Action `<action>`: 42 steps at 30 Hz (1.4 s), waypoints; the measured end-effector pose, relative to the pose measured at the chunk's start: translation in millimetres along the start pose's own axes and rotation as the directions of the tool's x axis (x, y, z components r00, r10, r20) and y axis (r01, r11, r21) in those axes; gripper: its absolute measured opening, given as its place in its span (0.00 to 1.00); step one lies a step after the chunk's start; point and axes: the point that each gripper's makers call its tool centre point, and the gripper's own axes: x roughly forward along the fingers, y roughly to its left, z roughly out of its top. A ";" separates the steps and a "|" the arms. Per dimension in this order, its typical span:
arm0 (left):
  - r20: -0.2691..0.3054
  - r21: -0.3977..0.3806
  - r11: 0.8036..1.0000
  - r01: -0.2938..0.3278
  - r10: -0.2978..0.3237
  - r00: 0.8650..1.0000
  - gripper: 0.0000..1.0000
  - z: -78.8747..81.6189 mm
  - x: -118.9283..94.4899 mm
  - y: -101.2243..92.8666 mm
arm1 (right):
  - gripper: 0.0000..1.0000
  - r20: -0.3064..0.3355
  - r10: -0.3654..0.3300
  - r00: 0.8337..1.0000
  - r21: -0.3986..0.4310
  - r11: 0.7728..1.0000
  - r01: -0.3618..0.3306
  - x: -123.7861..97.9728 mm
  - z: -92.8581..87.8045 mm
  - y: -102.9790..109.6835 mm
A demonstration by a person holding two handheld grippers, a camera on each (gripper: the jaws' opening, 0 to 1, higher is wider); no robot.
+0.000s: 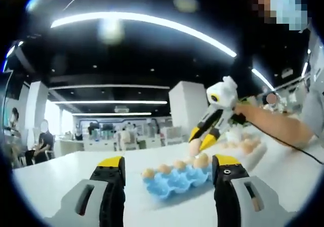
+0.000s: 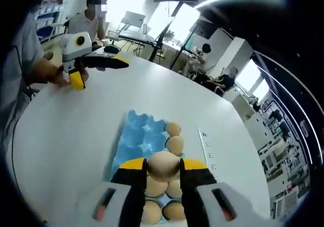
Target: Pick up the eggs on the table and place them into the egg tray on the table
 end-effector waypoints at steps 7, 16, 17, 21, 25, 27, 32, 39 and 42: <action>-0.005 0.001 1.000 -0.002 0.002 1.000 0.70 -0.9 0.0 0.4 | 0.27 0.001 0.010 1.000 0.009 1.000 -0.010 8.1 1.6 3.5; -0.021 0.009 1.000 -0.004 0.004 1.000 0.69 -3.8 0.1 1.4 | 0.27 -0.020 0.016 1.000 0.002 1.000 -0.016 24.2 -2.1 7.5; -0.022 0.008 1.000 -0.004 0.004 1.000 0.69 -3.8 0.0 1.7 | 0.27 -0.023 0.016 1.000 0.002 1.000 -0.015 26.3 -2.8 7.2; -0.027 0.003 1.000 -0.006 0.006 1.000 0.69 -4.7 -0.3 3.2 | 0.27 -0.039 0.032 0.999 0.002 0.999 -0.032 32.8 -6.9 11.6; -0.029 0.002 1.000 -0.005 0.005 1.000 0.69 -5.2 -0.4 3.1 | 0.27 -0.062 0.037 0.997 -0.005 0.999 -0.037 35.7 -10.4 13.6; -0.035 0.000 1.000 -0.001 0.001 0.999 0.69 -6.4 -0.1 2.3 | 0.27 -0.063 0.040 0.997 -0.005 0.999 -0.040 37.3 -11.2 14.4; -0.043 0.006 1.000 0.005 -0.005 0.999 0.68 -7.9 0.4 0.8 | 0.27 -0.069 0.059 0.996 0.005 0.998 -0.059 39.4 -15.9 17.5; -0.053 0.000 1.000 0.008 -0.008 0.999 0.68 -10.0 1.0 0.1 | 0.28 -0.055 0.060 0.997 0.007 0.998 -0.060 41.9 -17.3 17.1; -0.059 0.002 1.000 0.011 -0.011 0.998 0.67 -11.4 1.6 -0.3 | 0.27 -0.061 0.057 0.996 0.001 0.998 -0.057 43.6 -20.1 16.8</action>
